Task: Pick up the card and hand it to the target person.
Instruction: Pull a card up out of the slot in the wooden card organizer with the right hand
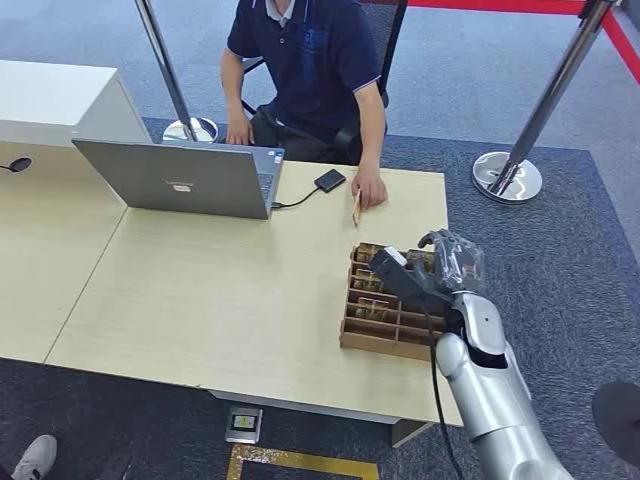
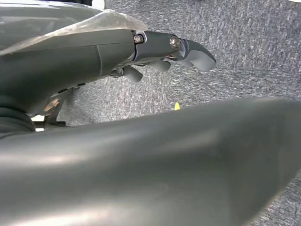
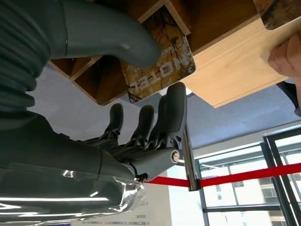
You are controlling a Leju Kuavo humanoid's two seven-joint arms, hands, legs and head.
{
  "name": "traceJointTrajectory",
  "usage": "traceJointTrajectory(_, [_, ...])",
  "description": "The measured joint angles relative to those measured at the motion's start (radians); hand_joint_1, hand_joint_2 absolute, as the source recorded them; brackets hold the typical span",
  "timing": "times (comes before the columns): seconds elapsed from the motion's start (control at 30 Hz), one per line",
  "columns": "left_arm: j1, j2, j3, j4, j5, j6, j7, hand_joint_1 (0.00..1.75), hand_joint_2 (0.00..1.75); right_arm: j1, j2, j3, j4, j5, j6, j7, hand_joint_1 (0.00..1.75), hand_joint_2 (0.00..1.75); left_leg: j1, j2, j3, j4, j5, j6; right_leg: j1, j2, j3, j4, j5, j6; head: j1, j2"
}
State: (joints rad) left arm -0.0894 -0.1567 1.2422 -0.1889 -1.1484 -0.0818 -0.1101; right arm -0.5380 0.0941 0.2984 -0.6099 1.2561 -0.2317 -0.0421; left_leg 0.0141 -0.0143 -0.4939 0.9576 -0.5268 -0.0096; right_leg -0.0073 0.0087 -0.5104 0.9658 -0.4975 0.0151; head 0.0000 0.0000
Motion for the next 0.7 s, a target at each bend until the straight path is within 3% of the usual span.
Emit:
traceJointTrajectory(0.47, [0.000, 0.000, 0.004, 0.000, 0.003, 0.001, 0.001, 0.00, 0.00, -0.001, 0.003, -0.008, -0.020, 0.005, -0.020, -0.008, 1.27, 1.75, 0.000, 0.000, 0.000, 0.000, 0.000, 0.000, 0.000, 0.000, 0.000, 0.000, 0.000, 0.000, 0.000, 0.000])
traceJointTrajectory(0.7, [0.000, 0.000, 0.008, -0.001, 0.007, 0.001, 0.001, 0.00, 0.00, 0.006, 0.005, -0.003, -0.047, 0.012, -0.021, -0.010, 1.27, 1.75, 0.000, 0.001, 0.000, 0.000, 0.000, 0.000, 0.000, 0.000, -0.001, 0.001, 0.000, 0.000, 0.000, 0.000])
